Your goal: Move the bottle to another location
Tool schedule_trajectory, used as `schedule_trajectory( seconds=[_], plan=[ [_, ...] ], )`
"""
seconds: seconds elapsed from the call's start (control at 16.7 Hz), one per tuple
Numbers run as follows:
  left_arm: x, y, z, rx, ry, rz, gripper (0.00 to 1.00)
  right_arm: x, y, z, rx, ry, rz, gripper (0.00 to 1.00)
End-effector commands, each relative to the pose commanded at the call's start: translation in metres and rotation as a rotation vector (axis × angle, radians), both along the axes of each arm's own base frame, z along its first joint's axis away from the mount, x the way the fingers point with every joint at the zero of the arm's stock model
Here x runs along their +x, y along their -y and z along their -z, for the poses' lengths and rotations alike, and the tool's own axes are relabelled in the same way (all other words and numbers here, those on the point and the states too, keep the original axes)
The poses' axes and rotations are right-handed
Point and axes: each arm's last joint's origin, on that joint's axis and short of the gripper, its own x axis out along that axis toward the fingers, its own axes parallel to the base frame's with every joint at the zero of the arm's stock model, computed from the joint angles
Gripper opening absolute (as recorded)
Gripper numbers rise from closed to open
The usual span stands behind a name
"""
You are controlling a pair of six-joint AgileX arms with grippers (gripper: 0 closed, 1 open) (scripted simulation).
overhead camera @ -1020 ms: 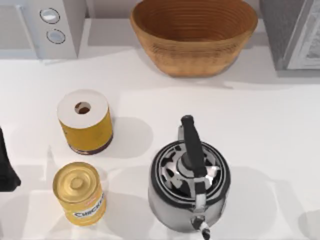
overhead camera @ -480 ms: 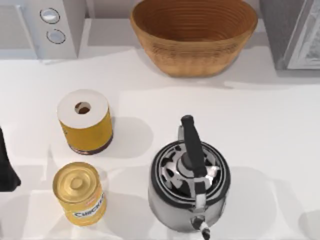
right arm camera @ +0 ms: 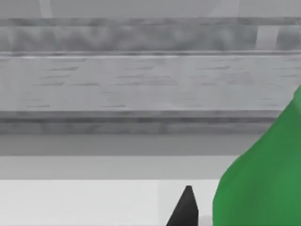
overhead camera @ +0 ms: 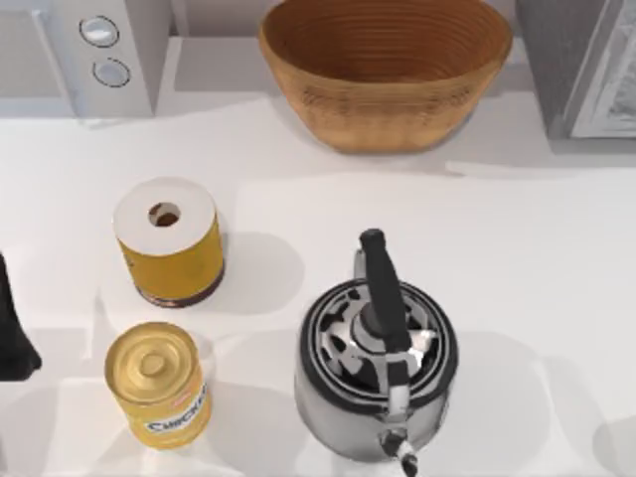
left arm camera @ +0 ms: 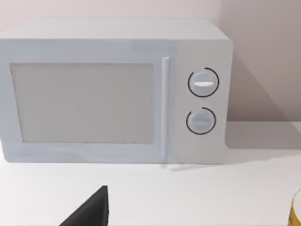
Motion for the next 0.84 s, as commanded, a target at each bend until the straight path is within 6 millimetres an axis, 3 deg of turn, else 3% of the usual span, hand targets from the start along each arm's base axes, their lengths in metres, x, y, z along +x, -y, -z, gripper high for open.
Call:
schedule_trajectory(
  seconds=[0.48, 0.84],
  plan=[
    [0.0000, 0.0000, 0.0000, 0.000, 0.000, 0.000, 1.00, 0.0000, 0.0000, 0.0000, 0.000, 0.000, 0.000, 0.98],
    [0.0000, 0.0000, 0.0000, 0.000, 0.000, 0.000, 1.00, 0.0000, 0.0000, 0.0000, 0.000, 0.000, 0.000, 1.00]
  ],
)
